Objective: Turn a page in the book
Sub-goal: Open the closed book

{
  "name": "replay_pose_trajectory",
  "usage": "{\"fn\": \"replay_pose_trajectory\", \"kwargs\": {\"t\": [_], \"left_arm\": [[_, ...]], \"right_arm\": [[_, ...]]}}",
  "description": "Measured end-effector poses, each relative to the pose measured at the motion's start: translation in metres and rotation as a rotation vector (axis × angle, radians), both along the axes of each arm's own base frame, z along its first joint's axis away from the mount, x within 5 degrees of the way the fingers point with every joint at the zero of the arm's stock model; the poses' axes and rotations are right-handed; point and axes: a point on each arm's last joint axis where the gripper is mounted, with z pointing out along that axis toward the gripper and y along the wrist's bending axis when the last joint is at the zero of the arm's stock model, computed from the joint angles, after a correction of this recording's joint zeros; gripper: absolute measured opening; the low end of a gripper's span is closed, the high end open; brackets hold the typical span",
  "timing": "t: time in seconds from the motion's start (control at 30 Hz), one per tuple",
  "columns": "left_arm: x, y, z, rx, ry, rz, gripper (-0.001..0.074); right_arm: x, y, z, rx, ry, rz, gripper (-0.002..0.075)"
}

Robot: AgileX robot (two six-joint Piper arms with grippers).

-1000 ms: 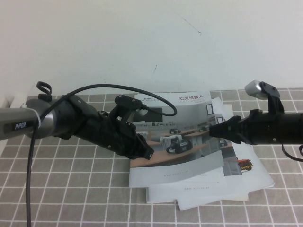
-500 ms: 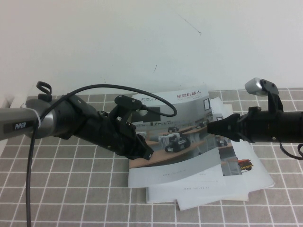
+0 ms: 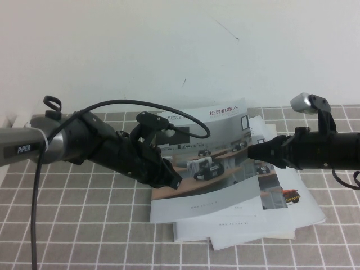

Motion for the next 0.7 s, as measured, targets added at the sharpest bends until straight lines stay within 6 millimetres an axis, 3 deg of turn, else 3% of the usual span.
{"fn": "replay_pose_trajectory", "kwargs": {"t": [0.13,0.43,0.53,0.7], "left_arm": [[0.003,-0.001,0.013,-0.008,-0.037,-0.012,-0.0004],[0.003,0.003,0.063,0.044,-0.168,-0.066,-0.0004],[0.0,0.008,0.07,0.112,-0.167,-0.06,-0.0004],[0.002,0.019,0.061,0.242,-0.136,-0.014,-0.0004]], "right_arm": [[0.0,0.0,0.0,0.0,-0.001,0.0,0.0158],[0.0,0.001,0.001,0.008,-0.002,0.004,0.0157],[0.0,0.001,0.001,0.006,-0.001,0.004,0.0157],[0.001,-0.003,-0.004,-0.035,0.044,-0.046,0.0188]]}}
